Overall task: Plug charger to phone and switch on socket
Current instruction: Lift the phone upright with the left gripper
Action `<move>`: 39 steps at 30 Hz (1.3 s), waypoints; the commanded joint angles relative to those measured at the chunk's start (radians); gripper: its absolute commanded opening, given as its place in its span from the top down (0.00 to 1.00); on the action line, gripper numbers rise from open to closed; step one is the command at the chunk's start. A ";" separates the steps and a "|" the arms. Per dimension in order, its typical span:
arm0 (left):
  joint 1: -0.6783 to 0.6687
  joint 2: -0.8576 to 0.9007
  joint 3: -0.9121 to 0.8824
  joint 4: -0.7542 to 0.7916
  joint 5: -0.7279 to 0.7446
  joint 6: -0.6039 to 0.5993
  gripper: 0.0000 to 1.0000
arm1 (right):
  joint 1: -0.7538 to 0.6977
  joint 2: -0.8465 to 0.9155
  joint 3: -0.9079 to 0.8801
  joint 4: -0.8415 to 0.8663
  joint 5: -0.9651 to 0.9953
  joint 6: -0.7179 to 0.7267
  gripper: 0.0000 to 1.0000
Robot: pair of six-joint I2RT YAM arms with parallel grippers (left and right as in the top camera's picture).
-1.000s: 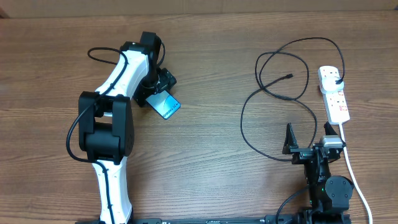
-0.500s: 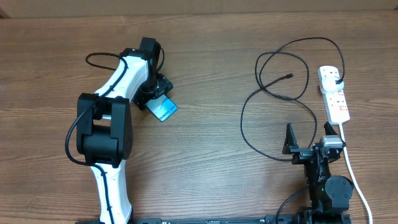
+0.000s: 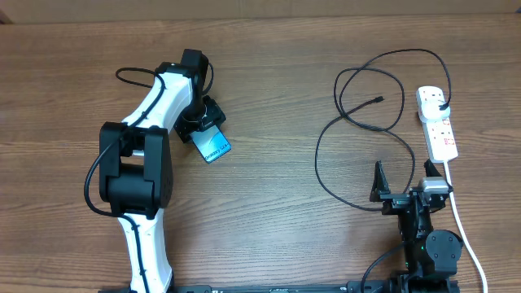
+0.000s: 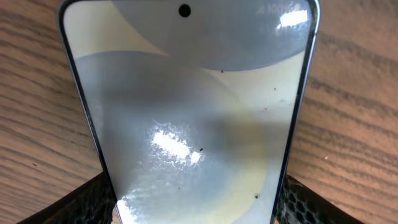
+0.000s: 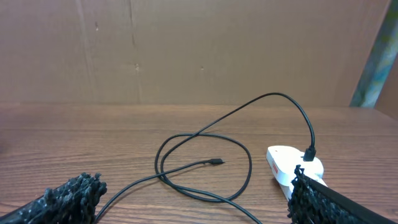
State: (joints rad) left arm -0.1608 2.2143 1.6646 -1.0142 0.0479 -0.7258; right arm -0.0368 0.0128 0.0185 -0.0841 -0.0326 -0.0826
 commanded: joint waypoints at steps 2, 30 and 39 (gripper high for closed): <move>-0.002 0.054 0.056 -0.083 0.085 0.024 0.34 | 0.002 -0.010 -0.011 0.002 0.013 -0.004 0.00; -0.001 0.054 0.296 -0.424 0.902 0.338 0.38 | 0.002 -0.010 -0.011 0.002 0.013 -0.004 0.00; -0.004 0.054 0.296 -0.429 0.916 0.345 0.34 | 0.002 -0.010 -0.011 0.002 0.013 -0.004 0.00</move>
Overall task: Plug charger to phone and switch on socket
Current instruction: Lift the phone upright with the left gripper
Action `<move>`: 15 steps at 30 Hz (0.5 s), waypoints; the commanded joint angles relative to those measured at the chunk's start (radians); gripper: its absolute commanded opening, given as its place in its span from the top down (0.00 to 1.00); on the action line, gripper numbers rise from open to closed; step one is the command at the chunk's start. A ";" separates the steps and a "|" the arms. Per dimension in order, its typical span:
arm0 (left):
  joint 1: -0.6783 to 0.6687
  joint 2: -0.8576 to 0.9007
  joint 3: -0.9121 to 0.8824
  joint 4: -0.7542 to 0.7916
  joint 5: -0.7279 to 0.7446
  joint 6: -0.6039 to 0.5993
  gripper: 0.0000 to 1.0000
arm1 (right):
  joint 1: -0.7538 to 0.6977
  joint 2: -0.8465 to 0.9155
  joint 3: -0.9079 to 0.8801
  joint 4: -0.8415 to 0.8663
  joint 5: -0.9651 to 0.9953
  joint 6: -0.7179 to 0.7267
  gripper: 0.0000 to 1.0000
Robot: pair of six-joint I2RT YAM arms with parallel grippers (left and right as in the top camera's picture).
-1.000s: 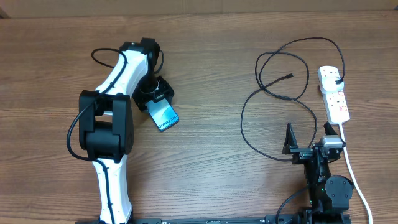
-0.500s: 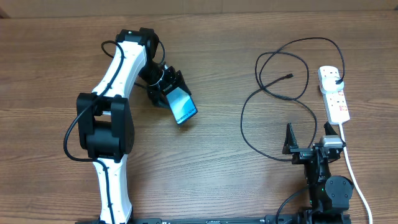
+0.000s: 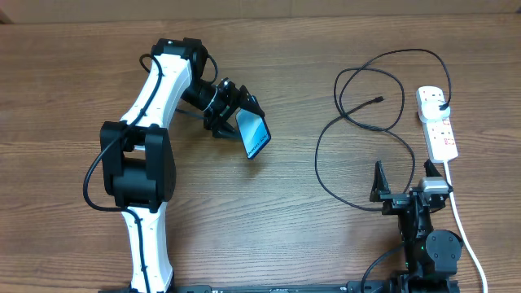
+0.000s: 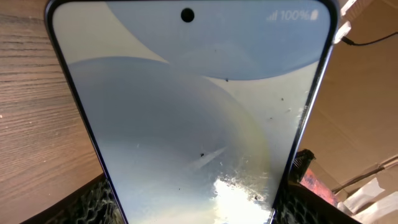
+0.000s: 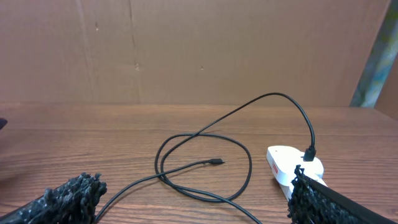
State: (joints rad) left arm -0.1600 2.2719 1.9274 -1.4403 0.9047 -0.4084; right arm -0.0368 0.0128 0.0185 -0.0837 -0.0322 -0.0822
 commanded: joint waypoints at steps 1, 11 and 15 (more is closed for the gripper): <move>-0.005 -0.004 0.034 -0.002 0.068 0.027 0.34 | 0.002 -0.010 -0.011 0.002 0.012 -0.005 0.00; -0.005 -0.004 0.034 0.000 0.381 0.047 0.33 | 0.002 -0.010 -0.011 0.003 -0.028 0.103 0.00; -0.005 -0.004 0.034 0.001 0.404 0.047 0.33 | 0.002 -0.010 -0.011 0.027 -0.259 0.772 0.00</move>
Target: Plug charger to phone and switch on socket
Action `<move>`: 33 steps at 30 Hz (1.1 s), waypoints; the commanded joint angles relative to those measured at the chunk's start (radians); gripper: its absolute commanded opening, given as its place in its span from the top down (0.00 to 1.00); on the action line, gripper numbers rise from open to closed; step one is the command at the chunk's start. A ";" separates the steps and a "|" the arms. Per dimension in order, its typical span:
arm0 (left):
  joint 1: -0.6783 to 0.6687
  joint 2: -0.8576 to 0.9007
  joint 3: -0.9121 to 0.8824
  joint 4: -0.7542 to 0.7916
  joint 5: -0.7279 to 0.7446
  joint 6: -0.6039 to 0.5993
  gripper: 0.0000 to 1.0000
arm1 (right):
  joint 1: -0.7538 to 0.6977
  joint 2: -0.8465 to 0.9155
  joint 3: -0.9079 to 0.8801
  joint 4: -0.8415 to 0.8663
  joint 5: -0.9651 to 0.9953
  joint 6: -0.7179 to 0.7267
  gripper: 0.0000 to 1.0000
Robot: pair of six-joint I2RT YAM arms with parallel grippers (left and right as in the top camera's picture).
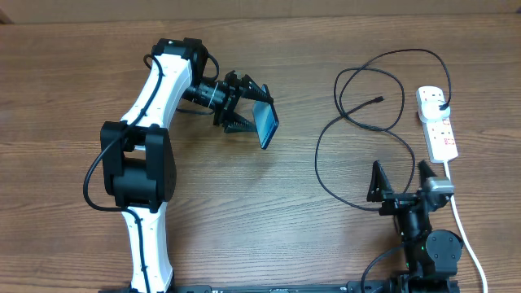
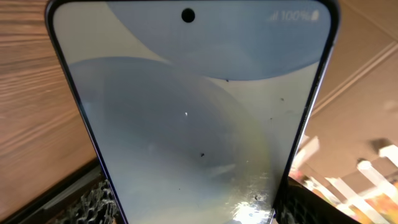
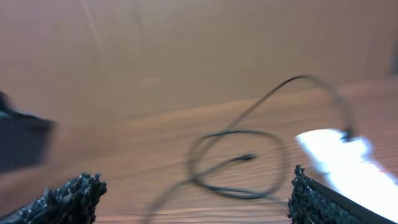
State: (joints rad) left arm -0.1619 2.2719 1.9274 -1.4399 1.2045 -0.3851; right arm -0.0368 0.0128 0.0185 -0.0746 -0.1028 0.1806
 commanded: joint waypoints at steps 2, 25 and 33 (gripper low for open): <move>-0.003 -0.004 0.034 0.001 0.105 0.023 0.33 | 0.002 -0.010 -0.011 0.021 -0.283 0.699 0.00; -0.046 -0.004 0.034 0.011 0.105 0.023 0.32 | 0.003 0.397 0.623 -0.422 -0.355 0.334 0.00; -0.061 -0.004 0.034 0.013 0.131 0.023 0.32 | 0.003 0.657 0.812 -0.351 -0.759 0.353 0.00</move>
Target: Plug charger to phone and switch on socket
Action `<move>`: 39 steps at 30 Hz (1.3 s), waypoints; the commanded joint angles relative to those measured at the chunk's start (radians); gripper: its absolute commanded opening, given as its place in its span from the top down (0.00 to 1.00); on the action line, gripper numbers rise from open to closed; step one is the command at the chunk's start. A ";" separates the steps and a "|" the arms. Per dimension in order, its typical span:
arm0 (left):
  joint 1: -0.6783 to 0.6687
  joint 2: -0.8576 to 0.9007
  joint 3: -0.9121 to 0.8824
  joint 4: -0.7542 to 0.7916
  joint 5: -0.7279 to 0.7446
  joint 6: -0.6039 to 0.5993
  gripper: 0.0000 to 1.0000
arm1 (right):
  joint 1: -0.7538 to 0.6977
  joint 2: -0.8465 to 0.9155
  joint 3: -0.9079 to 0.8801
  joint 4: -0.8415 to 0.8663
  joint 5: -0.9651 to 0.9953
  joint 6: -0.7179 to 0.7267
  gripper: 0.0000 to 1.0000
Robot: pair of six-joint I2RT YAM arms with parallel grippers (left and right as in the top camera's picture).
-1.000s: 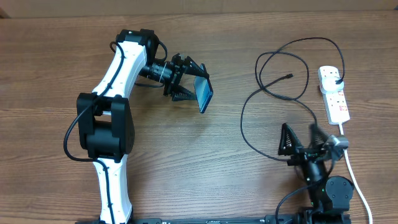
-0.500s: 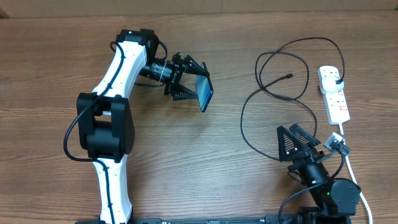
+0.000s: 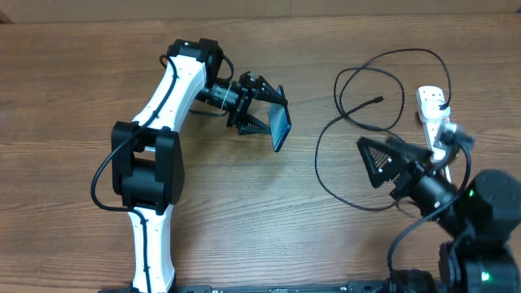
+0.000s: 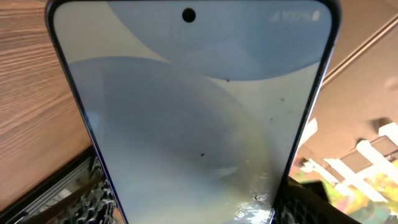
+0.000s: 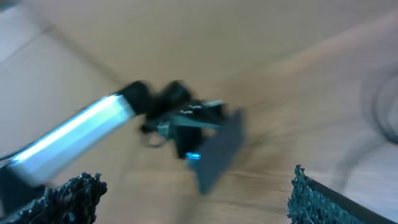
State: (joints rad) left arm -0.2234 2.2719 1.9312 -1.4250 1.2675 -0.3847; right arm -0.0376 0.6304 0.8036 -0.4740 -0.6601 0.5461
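Observation:
My left gripper [image 3: 273, 114] is shut on the phone [image 3: 280, 129], holding it on edge above the table's middle. The lit screen [image 4: 193, 118] fills the left wrist view, with the gripper [image 4: 193, 208] at its lower end. The black charger cable [image 3: 358, 122] lies in loops at the right, its free plug tip [image 3: 379, 99] on the wood. The white socket strip [image 3: 431, 107] is partly hidden by my right arm. My right gripper [image 3: 407, 155] is open and raised near the cable. In its blurred view the gripper [image 5: 199, 205] faces the phone [image 5: 217, 149].
The strip's white lead runs toward the front edge under the right arm [image 3: 480, 212]. The left arm [image 3: 175, 89] stretches across the table's back left. A cardboard wall [image 3: 260, 6] closes the far side.
My right arm has lifted from the front edge and now hangs over the cable loops, its camera turned toward the phone. My left gripper holds the phone slightly farther right.
At first my left gripper held the phone low at the left-centre and my right gripper rested open at the front. The phone then stood higher and farther right, tipped on edge. The right wrist view blurred, and that arm is now raised.

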 commanded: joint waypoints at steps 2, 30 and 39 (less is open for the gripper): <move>0.001 -0.004 0.030 0.001 0.068 0.022 0.32 | 0.004 0.074 0.027 0.090 -0.194 -0.013 0.00; 0.001 -0.004 0.030 0.021 0.068 0.011 0.31 | 0.806 0.665 0.030 0.390 1.000 -0.016 0.25; 0.001 -0.004 0.030 0.021 0.067 0.011 0.31 | 0.798 0.723 0.030 0.500 1.013 -0.024 0.48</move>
State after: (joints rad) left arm -0.2230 2.2719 1.9312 -1.4055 1.2835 -0.3851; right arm 0.7662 1.3552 0.8154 0.0017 0.3248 0.5240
